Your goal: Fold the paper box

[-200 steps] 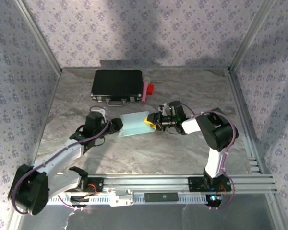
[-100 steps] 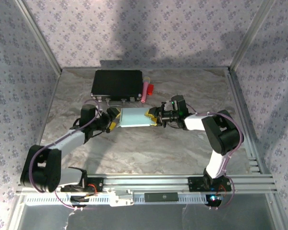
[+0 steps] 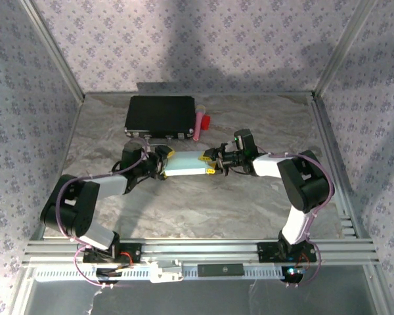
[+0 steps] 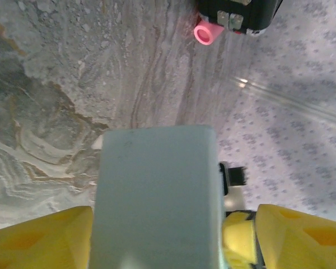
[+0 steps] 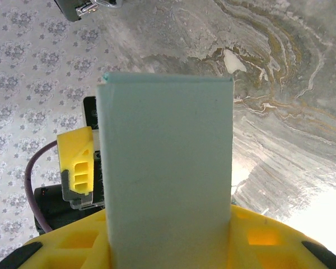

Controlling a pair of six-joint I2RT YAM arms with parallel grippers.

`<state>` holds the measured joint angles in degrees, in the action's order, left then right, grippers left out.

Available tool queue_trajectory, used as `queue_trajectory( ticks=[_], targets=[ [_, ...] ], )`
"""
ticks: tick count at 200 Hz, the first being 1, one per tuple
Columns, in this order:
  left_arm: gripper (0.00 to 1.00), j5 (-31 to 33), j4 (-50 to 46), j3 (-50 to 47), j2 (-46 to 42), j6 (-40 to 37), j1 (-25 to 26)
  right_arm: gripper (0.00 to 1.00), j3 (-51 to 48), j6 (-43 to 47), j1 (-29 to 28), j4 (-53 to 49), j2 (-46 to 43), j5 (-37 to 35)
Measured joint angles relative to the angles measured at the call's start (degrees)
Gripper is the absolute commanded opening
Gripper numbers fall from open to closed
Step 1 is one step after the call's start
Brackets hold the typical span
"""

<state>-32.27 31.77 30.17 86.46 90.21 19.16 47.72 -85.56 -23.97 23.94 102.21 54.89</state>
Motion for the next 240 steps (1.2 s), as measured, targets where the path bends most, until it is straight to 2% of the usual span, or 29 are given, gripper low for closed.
queue_trajectory(
  ticks=[29,53,62,71,88,113,132,160,184,198,217,240],
  targets=[
    [0.6,1.0,1.2,-0.4,0.0,2.4,0.4,0.4,0.0,-0.5,0.2,0.0,0.0,0.1],
    [0.54,1.9,0.6,-1.0,-0.3,3.9,0.7,0.47,0.0,-0.6,0.3,0.0,0.1,0.3],
    [0.47,2.2,-0.3,-1.1,-0.9,4.3,0.9,0.52,0.0,-0.7,0.3,0.0,0.2,0.3],
    [0.34,2.3,-1.2,-1.3,-1.7,4.4,0.9,0.57,0.0,-0.6,0.3,0.0,0.5,0.4],
    [0.26,3.1,-3.0,-1.5,-3.3,5.2,1.2,0.66,0.1,-0.2,0.3,-0.7,0.8,0.4],
    [0.26,3.2,-5.9,-1.5,-4.5,5.9,1.2,0.7,0.9,2.5,0.2,-4.2,0.4,-0.1],
    [0.26,3.4,-9.4,-1.5,-4.9,6.7,1.2,0.72,1.0,7.3,0.6,-11.2,-3.5,-2.6],
    [0.27,3.7,-14.2,-1.5,-6.0,8.8,1.2,0.7,1.5,17.0,3.7,-22.3,-16.2,-8.0],
    [0.29,4.0,-19.3,-1.5,-8.6,10.3,1.2,0.63,3.6,29.6,4.6,-31.3,-27.4,-16.8],
    [0.3,4.3,-22.9,-1.5,-10.7,11.1,1.2,0.63,3.3,37.0,2.0,-34.9,-33.5,-24.0],
    [0.32,4.9,-27.8,-1.5,-13.7,12.5,1.2,0.64,0.4,46.7,-5.0,-36.1,-40.3,-33.4],
    [0.33,5.9,-33.3,-1.5,-17.3,14.4,1.2,0.65,-3.1,56.4,-12.7,-36.1,-41.5,-42.4]
  ],
)
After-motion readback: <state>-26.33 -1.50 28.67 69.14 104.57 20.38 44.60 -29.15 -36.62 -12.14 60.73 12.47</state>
